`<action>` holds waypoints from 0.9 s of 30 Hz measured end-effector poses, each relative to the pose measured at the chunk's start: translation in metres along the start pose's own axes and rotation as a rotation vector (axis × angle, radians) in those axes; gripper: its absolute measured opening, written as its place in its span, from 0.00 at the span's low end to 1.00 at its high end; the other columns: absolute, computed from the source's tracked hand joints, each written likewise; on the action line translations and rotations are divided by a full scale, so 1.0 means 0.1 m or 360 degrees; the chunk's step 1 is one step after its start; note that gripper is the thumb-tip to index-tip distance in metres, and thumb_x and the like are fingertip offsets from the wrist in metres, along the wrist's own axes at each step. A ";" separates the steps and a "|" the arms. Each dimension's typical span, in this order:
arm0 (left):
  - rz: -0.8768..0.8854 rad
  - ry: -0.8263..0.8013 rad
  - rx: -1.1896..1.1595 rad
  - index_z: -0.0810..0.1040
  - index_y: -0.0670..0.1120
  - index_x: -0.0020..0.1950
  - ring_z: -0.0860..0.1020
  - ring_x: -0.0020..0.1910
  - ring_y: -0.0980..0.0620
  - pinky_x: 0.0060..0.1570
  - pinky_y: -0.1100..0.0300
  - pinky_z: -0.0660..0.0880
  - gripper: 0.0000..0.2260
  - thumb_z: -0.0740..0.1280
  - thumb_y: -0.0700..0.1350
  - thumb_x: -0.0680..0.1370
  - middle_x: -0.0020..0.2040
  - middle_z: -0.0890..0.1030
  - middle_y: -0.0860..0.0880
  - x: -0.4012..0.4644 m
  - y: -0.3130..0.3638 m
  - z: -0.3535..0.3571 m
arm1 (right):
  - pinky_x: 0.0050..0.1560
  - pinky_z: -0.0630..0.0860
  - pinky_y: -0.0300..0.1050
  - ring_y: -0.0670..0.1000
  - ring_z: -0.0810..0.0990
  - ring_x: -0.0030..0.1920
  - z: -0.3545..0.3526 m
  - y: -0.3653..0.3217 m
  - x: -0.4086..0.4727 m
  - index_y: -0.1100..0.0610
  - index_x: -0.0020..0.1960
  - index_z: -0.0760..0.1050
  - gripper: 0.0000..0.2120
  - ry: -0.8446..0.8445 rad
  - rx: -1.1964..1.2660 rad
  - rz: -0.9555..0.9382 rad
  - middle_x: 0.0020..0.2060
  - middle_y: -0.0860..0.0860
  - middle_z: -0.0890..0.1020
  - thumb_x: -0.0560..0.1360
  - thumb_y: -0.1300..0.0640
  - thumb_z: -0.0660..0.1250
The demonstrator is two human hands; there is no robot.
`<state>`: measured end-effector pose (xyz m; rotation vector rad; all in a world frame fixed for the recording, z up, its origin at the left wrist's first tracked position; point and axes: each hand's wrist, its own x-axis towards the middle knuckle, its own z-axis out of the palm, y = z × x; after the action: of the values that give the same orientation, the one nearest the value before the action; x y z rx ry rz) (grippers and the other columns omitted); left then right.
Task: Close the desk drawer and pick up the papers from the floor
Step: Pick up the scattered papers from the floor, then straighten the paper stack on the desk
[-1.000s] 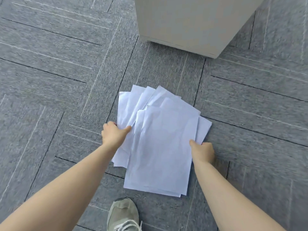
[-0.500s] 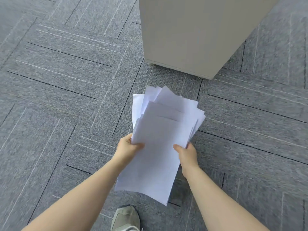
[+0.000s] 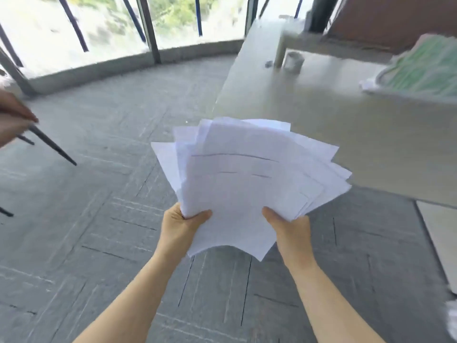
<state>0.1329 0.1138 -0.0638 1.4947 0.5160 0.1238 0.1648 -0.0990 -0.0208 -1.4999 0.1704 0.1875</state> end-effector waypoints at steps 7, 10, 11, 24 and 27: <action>0.0500 -0.0105 0.0063 0.83 0.35 0.52 0.80 0.40 0.48 0.32 0.66 0.78 0.13 0.79 0.38 0.70 0.42 0.84 0.44 0.66 2.26 0.79 | 0.31 0.73 0.30 0.37 0.79 0.28 -0.10 -2.10 0.47 0.50 0.36 0.80 0.13 0.0215 -0.0012 -0.0531 0.26 0.36 0.82 0.72 0.66 0.71; 0.0591 -0.0065 0.0004 0.83 0.37 0.53 0.81 0.41 0.48 0.37 0.58 0.77 0.17 0.78 0.43 0.67 0.44 0.84 0.43 1.01 2.60 1.29 | 0.31 0.73 0.33 0.39 0.77 0.29 -0.24 -2.42 0.95 0.52 0.35 0.81 0.10 0.0296 -0.0017 -0.0637 0.26 0.38 0.82 0.72 0.64 0.71; 0.0601 -0.0042 0.0002 0.83 0.39 0.54 0.81 0.41 0.48 0.36 0.61 0.77 0.17 0.78 0.43 0.67 0.44 0.84 0.45 1.15 2.63 1.44 | 0.33 0.75 0.34 0.39 0.80 0.32 -0.32 -2.46 1.15 0.52 0.37 0.82 0.09 0.0305 -0.0007 -0.0658 0.28 0.38 0.83 0.72 0.64 0.71; -0.0052 -0.0030 0.0094 0.81 0.46 0.50 0.83 0.39 0.58 0.36 0.67 0.79 0.14 0.75 0.42 0.65 0.40 0.85 0.53 2.41 1.42 2.34 | 0.45 0.80 0.40 0.48 0.86 0.49 -0.98 -1.26 3.14 0.54 0.57 0.79 0.12 0.0127 -0.0174 0.0041 0.48 0.49 0.87 0.76 0.65 0.66; -0.0070 -0.0012 0.0159 0.82 0.47 0.46 0.80 0.42 0.49 0.43 0.56 0.76 0.06 0.73 0.39 0.71 0.40 0.84 0.51 2.63 1.56 2.42 | 0.49 0.80 0.52 0.53 0.84 0.48 -0.85 -1.38 3.46 0.56 0.55 0.78 0.09 0.0170 -0.0455 0.0060 0.46 0.51 0.85 0.76 0.62 0.63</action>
<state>0.4997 0.0088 0.0192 1.5796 0.5555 0.0584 0.5337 -0.1862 0.0288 -1.7935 0.2666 0.1670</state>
